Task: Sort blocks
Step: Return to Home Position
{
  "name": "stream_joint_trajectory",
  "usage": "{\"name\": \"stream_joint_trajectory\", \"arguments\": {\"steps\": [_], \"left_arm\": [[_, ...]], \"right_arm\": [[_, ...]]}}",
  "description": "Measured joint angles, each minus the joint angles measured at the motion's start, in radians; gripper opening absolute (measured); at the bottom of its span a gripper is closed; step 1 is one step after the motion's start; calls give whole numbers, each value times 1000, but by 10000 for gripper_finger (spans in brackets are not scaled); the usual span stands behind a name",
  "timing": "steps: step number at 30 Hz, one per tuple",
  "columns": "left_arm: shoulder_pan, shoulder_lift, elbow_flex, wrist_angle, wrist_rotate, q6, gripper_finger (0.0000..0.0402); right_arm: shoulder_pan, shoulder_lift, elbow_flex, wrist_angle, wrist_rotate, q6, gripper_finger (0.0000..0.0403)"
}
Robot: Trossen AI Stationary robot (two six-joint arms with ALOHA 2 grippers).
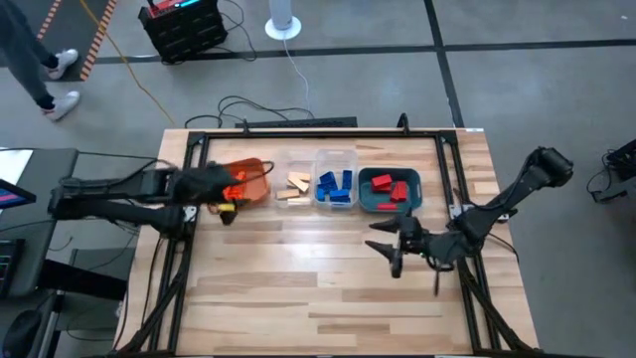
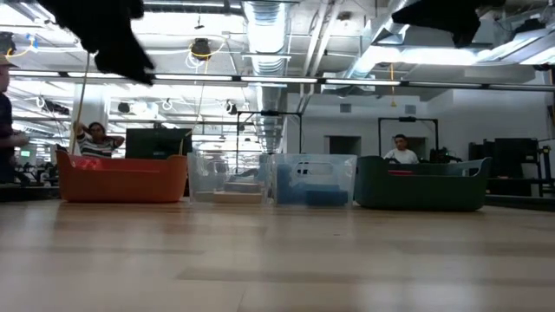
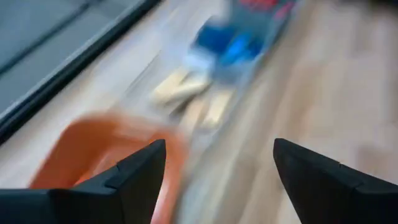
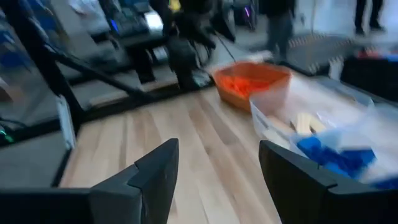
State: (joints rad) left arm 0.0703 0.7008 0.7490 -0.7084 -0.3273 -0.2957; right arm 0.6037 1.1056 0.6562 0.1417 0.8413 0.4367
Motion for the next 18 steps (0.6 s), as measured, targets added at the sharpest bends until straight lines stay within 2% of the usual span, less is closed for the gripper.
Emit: {"name": "stream_joint_trajectory", "arguments": {"steps": [4, 9, 12, 18], "left_arm": [[-202, -71, -123, 316, -103, 42, 277], [-396, -79, -326, 673, -267, 159, 258], [-466, -75, -393, 757, -333, 196, 246], [-590, -151, -418, 724, -340, 196, 209]], "right_arm": [[-24, -59, -160, 316, -14, -163, 253], [-95, -99, -337, 640, -122, -268, 252], [-156, -119, -413, 728, -173, -270, 244], [-275, -228, -549, 813, -267, -278, 211]]}}
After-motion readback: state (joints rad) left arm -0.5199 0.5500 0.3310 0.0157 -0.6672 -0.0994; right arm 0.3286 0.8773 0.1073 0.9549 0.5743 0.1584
